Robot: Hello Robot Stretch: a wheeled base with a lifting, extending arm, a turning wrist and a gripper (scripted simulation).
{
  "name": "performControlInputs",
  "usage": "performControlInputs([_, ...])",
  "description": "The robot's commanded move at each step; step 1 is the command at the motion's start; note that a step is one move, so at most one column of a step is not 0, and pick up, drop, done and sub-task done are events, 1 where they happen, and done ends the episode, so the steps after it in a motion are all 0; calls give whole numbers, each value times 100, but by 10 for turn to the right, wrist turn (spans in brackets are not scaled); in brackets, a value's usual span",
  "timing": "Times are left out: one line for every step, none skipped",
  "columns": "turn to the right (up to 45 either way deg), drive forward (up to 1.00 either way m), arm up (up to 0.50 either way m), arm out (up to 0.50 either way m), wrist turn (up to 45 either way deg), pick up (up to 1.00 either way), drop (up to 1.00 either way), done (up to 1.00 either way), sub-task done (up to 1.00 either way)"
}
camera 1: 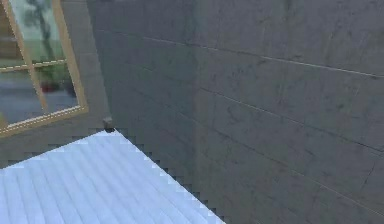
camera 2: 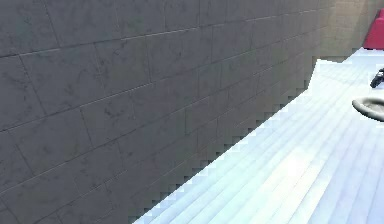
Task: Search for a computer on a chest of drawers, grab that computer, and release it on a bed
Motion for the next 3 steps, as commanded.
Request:
performControlInputs([0, 15, 0, 0, 0, 0, 0, 0, 0])
performControlInputs([-300, 0, 0, 0, 0, 0, 0, 0, 0])
performControlInputs([0, 15, 0, 0, 0, 0, 0, 0, 0])
